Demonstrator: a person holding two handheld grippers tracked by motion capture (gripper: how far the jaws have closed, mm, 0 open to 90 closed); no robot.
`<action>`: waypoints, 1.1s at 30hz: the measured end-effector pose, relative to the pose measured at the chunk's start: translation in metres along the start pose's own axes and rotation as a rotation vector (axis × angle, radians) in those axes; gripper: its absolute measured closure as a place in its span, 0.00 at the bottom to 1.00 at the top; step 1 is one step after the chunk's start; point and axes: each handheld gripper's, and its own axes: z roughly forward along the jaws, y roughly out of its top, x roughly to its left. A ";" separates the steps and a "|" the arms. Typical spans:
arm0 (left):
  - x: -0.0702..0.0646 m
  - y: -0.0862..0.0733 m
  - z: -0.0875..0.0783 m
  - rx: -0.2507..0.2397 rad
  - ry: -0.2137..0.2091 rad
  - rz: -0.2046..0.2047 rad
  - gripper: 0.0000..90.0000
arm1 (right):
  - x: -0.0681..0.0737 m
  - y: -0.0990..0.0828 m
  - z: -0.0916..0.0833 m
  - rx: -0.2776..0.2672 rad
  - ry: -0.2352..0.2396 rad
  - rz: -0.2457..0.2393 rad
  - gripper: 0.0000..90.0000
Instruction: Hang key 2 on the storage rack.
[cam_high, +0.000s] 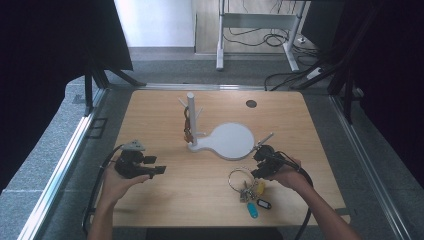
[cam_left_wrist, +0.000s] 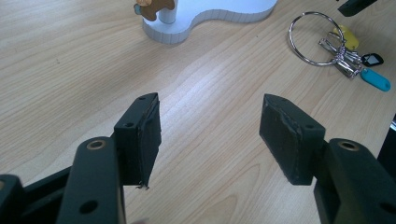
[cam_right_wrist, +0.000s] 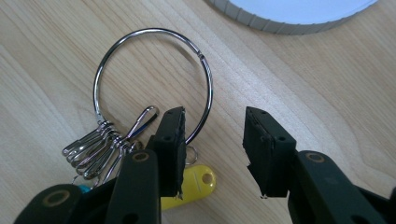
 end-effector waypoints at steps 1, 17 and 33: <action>0.000 0.000 0.000 0.003 0.000 0.000 0.44 | 0.000 0.001 0.002 0.008 0.004 -0.002 0.66; 0.001 -0.007 0.002 0.021 0.002 -0.010 0.44 | -0.002 0.012 0.021 0.071 0.005 0.006 0.73; 0.004 -0.011 0.001 0.022 0.001 -0.020 0.44 | -0.002 0.018 0.034 0.112 0.022 0.016 0.88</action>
